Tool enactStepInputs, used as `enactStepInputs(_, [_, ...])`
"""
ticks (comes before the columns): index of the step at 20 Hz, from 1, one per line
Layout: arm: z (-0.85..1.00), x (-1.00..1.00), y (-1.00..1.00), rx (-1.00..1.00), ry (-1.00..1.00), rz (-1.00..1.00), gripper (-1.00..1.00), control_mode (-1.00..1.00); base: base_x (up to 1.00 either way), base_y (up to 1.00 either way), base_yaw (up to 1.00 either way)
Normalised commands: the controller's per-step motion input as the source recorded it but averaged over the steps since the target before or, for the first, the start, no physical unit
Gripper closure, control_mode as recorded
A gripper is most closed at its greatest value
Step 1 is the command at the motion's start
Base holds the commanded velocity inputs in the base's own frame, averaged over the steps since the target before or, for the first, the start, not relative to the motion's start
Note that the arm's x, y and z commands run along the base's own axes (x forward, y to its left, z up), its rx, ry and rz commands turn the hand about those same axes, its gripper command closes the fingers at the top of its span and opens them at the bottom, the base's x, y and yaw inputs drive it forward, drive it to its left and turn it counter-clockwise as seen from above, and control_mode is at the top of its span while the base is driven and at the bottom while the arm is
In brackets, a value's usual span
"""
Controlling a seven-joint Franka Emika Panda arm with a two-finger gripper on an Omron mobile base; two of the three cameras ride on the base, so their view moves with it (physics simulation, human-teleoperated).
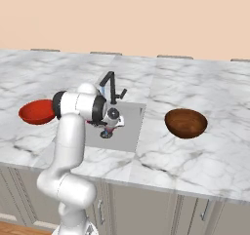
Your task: Pick the tomatos from the sink and place them in one bowl. Place the onion in the other bowl. Then turn off the sink faucet.
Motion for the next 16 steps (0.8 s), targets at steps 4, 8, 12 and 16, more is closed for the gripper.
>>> enactStepInputs(4, [0.40, -0.38, -0.06, 0.02, -0.03, 0.00, 1.00, -1.00, 0.00, 0.00, 0.00])
enactStepInputs(8, [0.61, -0.26, -0.06, 0.01, 0.00, 0.00, 1.00, -1.00, 0.00, 0.00, 0.00])
enactStepInputs(12, [0.81, -0.23, -0.04, 0.00, 0.00, 0.00, 1.00, -1.00, 0.00, 0.00, 0.00])
enactStepInputs(16, [0.78, -0.26, -0.10, 0.00, 0.03, 0.00, 1.00, -1.00, 0.00, 0.00, 0.00])
